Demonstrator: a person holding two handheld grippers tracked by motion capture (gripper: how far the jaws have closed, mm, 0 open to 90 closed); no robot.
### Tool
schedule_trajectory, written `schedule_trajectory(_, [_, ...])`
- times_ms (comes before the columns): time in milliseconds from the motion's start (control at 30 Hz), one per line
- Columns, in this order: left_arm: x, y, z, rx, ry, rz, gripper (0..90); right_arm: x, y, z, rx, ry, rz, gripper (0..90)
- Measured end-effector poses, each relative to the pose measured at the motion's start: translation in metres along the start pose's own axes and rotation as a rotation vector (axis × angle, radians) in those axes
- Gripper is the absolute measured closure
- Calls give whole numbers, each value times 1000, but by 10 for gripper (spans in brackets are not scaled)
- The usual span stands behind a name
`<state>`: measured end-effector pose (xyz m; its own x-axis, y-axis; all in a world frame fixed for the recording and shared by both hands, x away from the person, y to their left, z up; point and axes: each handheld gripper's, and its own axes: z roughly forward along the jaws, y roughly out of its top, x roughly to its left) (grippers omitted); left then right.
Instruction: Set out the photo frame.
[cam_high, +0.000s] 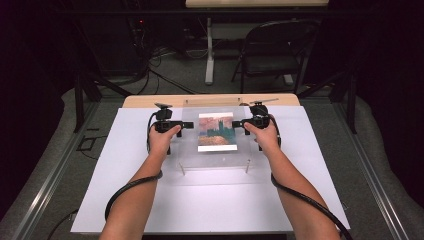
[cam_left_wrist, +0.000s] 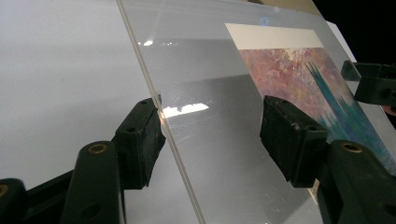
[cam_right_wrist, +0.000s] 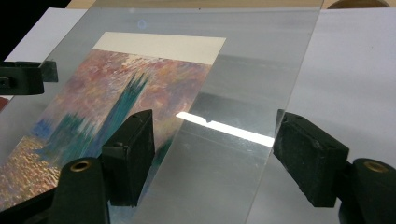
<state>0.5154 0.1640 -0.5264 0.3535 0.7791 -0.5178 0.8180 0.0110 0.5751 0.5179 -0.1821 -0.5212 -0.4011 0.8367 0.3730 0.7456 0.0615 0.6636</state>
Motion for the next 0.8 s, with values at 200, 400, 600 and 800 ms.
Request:
schedule_trajectory(200, [-3,-1,-5,-16,3,13,395,4,2,-3,-2,-9,-10,292])
schedule_trajectory(400, [-6,-1,-10,-25,2,32,409,8,3,-9,-10,-14,-31,294])
schedule_trajectory(600, [-11,-1,-17,-33,0,49,423,12,2,-15,-29,-16,-50,299])
schedule_trajectory(800, [-16,-1,-24,-44,1,59,441,16,2,-23,-39,-21,-68,310])
